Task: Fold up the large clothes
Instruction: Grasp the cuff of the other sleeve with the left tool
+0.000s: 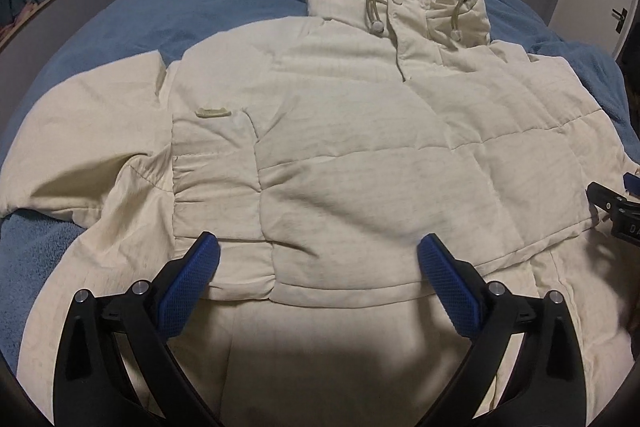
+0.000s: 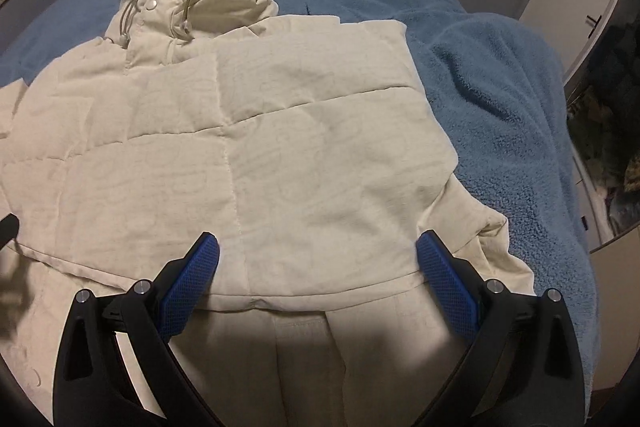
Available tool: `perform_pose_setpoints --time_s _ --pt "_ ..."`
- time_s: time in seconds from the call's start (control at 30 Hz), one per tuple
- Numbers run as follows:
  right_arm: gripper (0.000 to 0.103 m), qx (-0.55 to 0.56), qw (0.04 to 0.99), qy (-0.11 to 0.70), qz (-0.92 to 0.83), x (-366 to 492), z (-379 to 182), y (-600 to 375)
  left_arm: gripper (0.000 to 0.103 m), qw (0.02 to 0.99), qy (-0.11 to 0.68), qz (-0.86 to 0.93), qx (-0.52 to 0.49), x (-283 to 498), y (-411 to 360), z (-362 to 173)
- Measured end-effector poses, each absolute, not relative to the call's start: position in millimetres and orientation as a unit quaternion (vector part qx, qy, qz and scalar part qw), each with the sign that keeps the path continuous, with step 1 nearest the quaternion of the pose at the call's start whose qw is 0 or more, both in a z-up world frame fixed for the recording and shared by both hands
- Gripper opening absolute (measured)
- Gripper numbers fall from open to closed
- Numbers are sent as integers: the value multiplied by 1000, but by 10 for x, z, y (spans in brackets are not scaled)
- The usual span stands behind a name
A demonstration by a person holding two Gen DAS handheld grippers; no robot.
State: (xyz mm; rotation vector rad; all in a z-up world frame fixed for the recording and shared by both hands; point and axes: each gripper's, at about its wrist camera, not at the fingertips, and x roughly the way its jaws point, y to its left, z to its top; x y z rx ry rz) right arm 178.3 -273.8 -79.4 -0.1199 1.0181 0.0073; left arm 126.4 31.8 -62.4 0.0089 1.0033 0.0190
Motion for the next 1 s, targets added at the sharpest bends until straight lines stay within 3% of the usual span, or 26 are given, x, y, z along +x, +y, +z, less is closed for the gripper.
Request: perform_pose_setpoints --time_s 0.3,0.53,0.77,1.0 --pt "96 -24 885 464 25 1726 -694 -2798 96 879 476 5 -2 1224 315 -587" --pt "96 53 912 400 70 1575 -433 -2945 96 914 404 -24 -37 924 501 36" --pt "96 51 936 336 95 1397 -196 -2896 96 939 341 27 -42 603 1279 781" --pt "96 14 947 302 105 1249 -60 -2727 96 917 368 118 -99 361 2408 606"
